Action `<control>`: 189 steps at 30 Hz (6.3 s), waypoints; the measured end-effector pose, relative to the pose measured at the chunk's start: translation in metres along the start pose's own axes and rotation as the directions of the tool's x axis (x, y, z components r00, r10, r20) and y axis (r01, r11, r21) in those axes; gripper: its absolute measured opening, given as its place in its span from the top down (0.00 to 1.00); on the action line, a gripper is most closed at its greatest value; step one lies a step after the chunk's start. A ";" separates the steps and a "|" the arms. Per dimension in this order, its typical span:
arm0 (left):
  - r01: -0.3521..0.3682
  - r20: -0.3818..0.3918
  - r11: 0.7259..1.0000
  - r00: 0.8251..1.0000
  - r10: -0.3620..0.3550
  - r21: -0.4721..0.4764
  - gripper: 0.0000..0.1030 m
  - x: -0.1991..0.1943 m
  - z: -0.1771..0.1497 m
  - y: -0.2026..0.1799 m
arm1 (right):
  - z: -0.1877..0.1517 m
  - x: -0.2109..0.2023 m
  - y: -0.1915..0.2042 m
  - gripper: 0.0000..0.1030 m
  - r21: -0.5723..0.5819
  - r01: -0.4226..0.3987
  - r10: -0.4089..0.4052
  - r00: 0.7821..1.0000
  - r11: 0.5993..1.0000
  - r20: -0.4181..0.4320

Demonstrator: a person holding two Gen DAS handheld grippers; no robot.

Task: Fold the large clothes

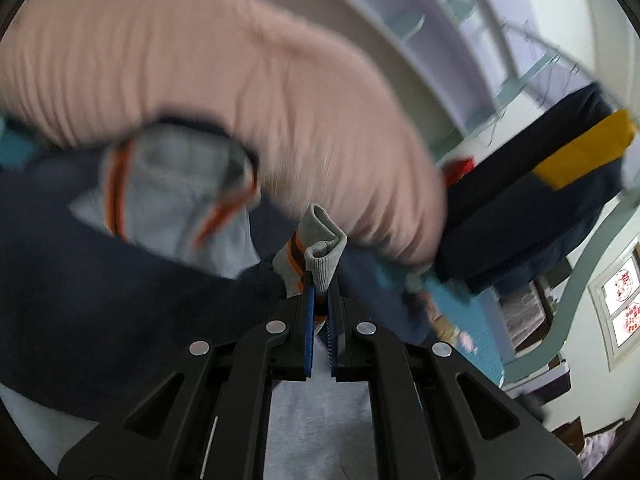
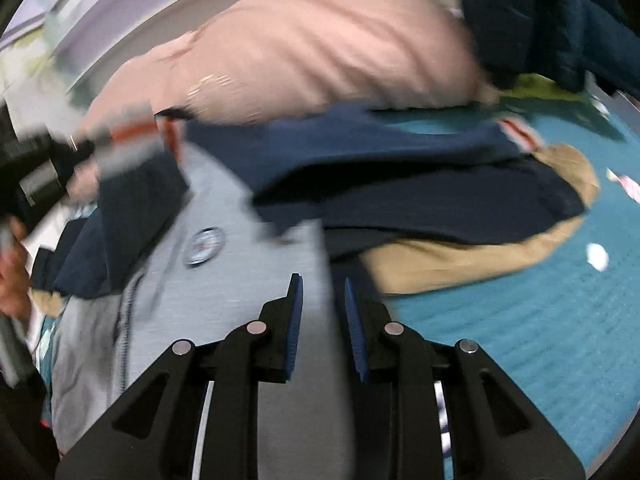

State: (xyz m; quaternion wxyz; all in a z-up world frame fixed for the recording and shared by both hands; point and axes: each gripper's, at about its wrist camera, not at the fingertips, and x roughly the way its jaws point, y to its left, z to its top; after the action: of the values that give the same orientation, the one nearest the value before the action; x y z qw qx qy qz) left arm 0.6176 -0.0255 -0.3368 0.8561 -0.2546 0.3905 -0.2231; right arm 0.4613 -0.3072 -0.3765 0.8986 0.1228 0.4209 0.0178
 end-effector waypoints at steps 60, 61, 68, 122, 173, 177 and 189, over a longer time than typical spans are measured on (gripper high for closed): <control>-0.440 -0.002 0.894 0.897 0.441 0.081 0.18 -0.110 -0.032 0.102 | 0.121 -0.048 0.103 0.97 -0.050 -0.408 0.396 0.839 0.911 0.374; -0.455 0.006 0.888 0.890 0.456 0.059 0.18 -0.121 -0.032 0.113 | 0.116 -0.044 0.127 0.97 -0.083 -0.416 0.417 0.840 0.906 0.347; -0.489 0.011 0.872 0.872 0.490 -0.032 0.18 -0.172 -0.028 0.167 | 0.059 0.034 0.266 0.97 -0.229 -0.423 0.453 0.886 0.877 0.099; -0.358 0.042 0.918 0.934 0.356 0.169 0.98 -0.125 0.041 0.110 | 0.048 0.074 0.064 0.46 -0.046 -0.130 0.125 0.987 0.990 -0.097; -0.371 -0.249 0.926 0.892 0.377 0.071 0.78 -0.042 0.091 0.223 | 0.162 0.187 0.042 0.60 0.039 -0.214 0.217 0.949 0.976 -0.230; -0.378 -0.262 0.924 0.887 0.381 0.061 0.78 -0.033 0.090 0.221 | 0.159 0.194 0.036 0.74 0.042 -0.196 0.200 0.950 0.980 -0.239; -0.363 -0.220 0.929 0.903 0.370 0.074 0.80 -0.060 0.096 0.192 | 0.164 0.124 0.050 0.96 -0.055 -0.231 0.224 0.969 0.971 -0.103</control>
State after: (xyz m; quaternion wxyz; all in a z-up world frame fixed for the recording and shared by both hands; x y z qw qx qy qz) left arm 0.6924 0.1828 -0.3667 0.8355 -0.1359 0.5244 -0.0922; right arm 0.6699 -0.2760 -0.3572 0.8728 0.1394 0.4461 0.1406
